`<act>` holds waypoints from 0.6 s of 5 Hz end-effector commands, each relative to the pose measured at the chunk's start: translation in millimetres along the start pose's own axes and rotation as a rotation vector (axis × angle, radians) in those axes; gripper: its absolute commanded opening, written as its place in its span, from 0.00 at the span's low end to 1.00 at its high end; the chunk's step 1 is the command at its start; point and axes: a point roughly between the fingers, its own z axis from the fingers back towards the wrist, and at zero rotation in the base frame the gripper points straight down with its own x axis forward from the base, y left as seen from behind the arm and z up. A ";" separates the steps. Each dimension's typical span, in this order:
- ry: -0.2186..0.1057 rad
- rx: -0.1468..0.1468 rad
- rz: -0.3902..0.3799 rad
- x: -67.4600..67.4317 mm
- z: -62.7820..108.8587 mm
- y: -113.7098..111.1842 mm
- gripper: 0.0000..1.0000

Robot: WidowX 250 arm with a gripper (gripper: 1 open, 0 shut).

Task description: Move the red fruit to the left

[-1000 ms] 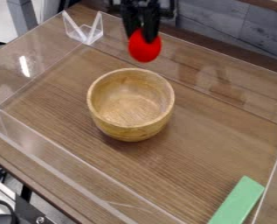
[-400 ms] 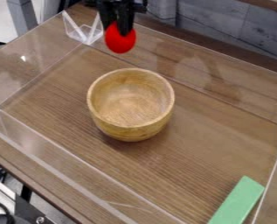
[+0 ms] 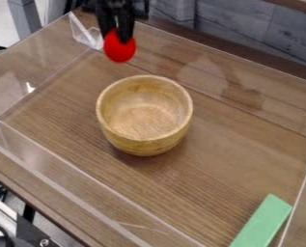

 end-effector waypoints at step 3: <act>-0.018 0.075 0.036 14.7 -22.5 24.1 0.00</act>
